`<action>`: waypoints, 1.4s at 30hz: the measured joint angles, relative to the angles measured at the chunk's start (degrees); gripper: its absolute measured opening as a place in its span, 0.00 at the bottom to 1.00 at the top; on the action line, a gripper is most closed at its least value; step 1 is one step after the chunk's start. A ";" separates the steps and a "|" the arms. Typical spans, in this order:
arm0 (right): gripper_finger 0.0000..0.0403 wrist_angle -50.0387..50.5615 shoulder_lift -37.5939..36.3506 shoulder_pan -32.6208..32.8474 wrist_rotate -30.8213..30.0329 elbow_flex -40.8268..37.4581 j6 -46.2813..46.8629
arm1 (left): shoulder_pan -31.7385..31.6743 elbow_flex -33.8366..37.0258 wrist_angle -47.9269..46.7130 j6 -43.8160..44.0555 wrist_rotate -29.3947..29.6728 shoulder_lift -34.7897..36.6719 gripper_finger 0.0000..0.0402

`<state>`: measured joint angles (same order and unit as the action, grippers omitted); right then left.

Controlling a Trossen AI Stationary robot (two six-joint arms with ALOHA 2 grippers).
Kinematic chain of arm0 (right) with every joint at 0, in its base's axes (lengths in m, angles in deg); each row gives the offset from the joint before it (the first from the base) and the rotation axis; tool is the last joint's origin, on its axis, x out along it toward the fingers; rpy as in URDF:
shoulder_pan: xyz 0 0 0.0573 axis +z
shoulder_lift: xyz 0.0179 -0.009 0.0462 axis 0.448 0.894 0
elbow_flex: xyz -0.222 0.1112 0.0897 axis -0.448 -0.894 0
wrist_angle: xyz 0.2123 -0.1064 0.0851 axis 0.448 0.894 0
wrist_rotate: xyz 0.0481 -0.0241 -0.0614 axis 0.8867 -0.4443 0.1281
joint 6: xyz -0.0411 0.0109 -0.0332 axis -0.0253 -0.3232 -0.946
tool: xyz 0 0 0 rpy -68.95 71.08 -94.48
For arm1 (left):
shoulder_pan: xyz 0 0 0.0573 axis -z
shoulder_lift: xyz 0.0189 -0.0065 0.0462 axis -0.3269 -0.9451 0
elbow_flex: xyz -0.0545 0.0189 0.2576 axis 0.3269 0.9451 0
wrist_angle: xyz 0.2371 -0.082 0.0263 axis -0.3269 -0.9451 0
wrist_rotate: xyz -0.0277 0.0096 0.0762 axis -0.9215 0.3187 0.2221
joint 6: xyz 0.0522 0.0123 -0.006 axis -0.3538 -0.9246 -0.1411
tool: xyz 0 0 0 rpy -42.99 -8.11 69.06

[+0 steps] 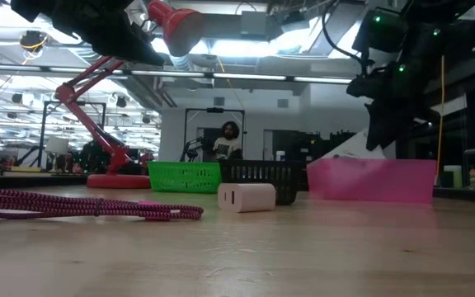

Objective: Pick and place items into bin
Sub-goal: Put the white card reader box into the pink bin, then put the pink charger cable into the green bin

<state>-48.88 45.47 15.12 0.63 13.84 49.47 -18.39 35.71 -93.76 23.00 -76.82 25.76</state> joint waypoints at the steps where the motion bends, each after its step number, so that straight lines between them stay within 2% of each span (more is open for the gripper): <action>1: 0.18 0.01 0.32 -0.09 0.02 0.00 -0.46 | 0.00 0.00 0.00 0.35 0.00 0.00 0.01; 22: 0.20 -0.15 1.76 -0.12 0.00 -0.02 -4.45 | 0.00 0.00 0.00 1.44 0.00 0.00 0.01; 25: 0.20 0.03 1.74 -0.12 -2.82 -0.04 -4.20 | 0.00 0.00 0.00 1.40 0.00 0.00 0.01; 30: 0.13 0.37 1.27 -0.14 -9.53 -0.09 -5.12 | 0.01 0.00 0.00 1.44 0.00 -0.02 0.01; 35: 0.02 0.35 0.12 -0.10 -9.84 -0.09 -6.14 | 0.00 0.00 0.00 1.31 0.00 0.00 0.02; 42: 0.01 -2.98 -0.41 1.14 -11.40 -0.09 -8.44 | 0.02 0.02 0.00 1.29 0.00 0.00 0.02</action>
<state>-51.86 45.07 16.26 -10.77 13.75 41.02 -18.37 35.73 -93.76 24.28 -76.82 25.76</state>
